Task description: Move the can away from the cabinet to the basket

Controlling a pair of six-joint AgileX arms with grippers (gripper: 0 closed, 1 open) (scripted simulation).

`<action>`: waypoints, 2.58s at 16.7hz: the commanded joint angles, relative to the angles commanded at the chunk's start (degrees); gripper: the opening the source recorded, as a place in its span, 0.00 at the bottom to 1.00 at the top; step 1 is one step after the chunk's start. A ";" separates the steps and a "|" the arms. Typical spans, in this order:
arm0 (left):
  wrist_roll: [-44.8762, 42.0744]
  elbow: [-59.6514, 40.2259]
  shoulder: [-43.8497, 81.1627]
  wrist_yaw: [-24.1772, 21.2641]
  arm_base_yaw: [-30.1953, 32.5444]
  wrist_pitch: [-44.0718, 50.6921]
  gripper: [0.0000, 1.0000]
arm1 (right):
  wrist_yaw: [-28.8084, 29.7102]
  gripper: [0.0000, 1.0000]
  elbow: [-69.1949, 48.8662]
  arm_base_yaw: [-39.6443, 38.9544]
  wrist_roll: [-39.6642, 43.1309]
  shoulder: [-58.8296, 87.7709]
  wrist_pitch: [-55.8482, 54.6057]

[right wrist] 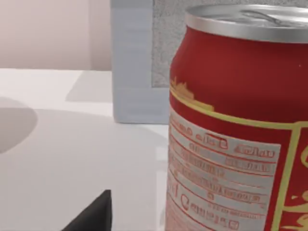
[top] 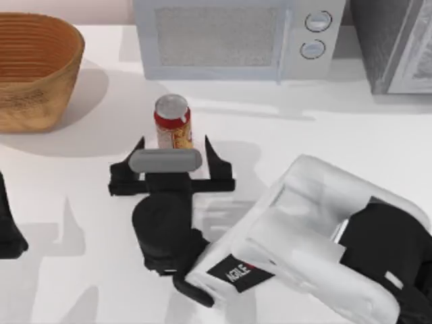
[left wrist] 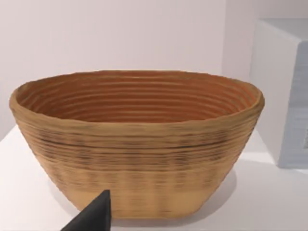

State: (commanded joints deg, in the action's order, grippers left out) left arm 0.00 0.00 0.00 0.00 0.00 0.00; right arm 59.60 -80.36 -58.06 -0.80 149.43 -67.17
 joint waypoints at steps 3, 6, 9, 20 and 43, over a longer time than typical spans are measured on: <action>0.00 0.00 0.00 0.00 0.00 0.00 1.00 | 4.05 1.00 5.94 -4.13 -0.63 -2.62 -3.67; 0.00 0.00 0.00 0.00 0.00 0.00 1.00 | 5.58 1.00 8.05 -5.70 -0.85 -3.68 -5.05; 0.00 0.00 0.00 0.00 0.00 0.00 1.00 | 5.44 1.00 7.84 -5.43 -0.82 -3.38 -4.86; 0.00 0.00 0.00 0.00 0.00 0.00 1.00 | 2.35 1.00 20.43 -2.38 -0.77 -7.67 -13.23; 0.00 0.00 0.00 0.00 0.00 0.00 1.00 | -42.55 1.00 65.91 45.42 0.14 -111.28 51.02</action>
State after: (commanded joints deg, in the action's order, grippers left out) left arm 0.00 0.00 0.00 0.00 0.00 0.00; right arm 17.04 -14.45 -12.64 -0.66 38.15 -16.15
